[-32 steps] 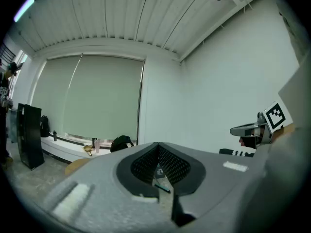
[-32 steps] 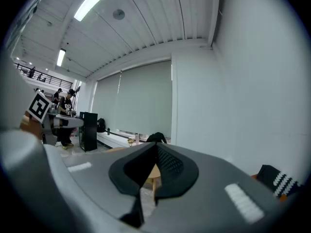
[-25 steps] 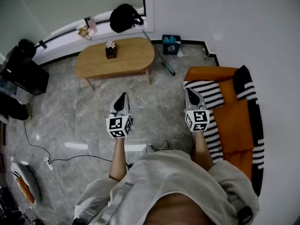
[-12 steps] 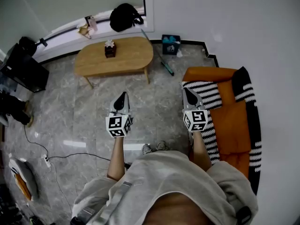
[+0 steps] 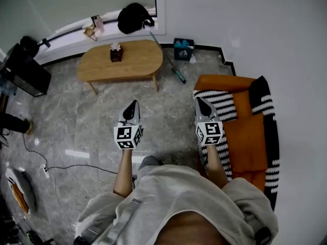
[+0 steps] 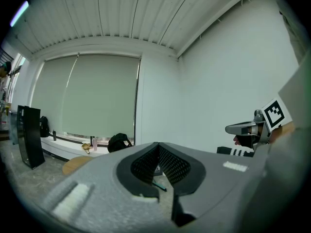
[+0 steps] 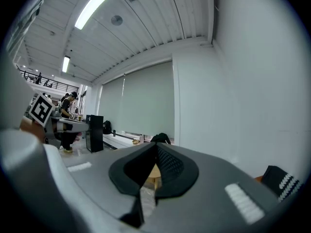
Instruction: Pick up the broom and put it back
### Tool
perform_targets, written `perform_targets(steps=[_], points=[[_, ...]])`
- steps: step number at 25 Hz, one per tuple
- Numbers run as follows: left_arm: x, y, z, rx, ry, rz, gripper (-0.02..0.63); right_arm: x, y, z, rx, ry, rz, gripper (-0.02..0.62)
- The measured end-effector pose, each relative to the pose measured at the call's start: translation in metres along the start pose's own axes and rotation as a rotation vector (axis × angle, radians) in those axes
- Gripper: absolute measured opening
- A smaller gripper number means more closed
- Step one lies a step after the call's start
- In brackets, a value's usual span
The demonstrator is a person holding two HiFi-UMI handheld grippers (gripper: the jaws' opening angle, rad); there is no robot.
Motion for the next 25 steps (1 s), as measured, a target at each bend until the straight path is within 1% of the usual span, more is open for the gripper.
perform_targets(steps=[5,12,20,25], points=[[0.008,0.000,0.010,0.007,-0.001,-0.004,0.005,0.001,-0.004,0.011,0.011,0.005,0.003,0.002],[0.033,-0.001,0.013,0.002,0.007,-0.005,0.005,0.019,-0.007,0.031,0.008,0.008,-0.002,0.002],[0.086,-0.008,0.001,-0.012,-0.006,-0.026,0.005,0.067,-0.007,0.055,0.002,0.008,-0.022,0.002],[0.133,-0.005,-0.020,-0.023,-0.018,-0.028,0.005,0.111,0.001,0.070,-0.004,-0.003,-0.021,0.002]])
Point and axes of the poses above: the fingertips, and each gripper's own axes: x forward along the fingers, z to its right, y out of its top, the point moved 9 cm from there along -x, backward along the fingers, and after that the axes turned 13 degrees about y, right-handed, at the moved point
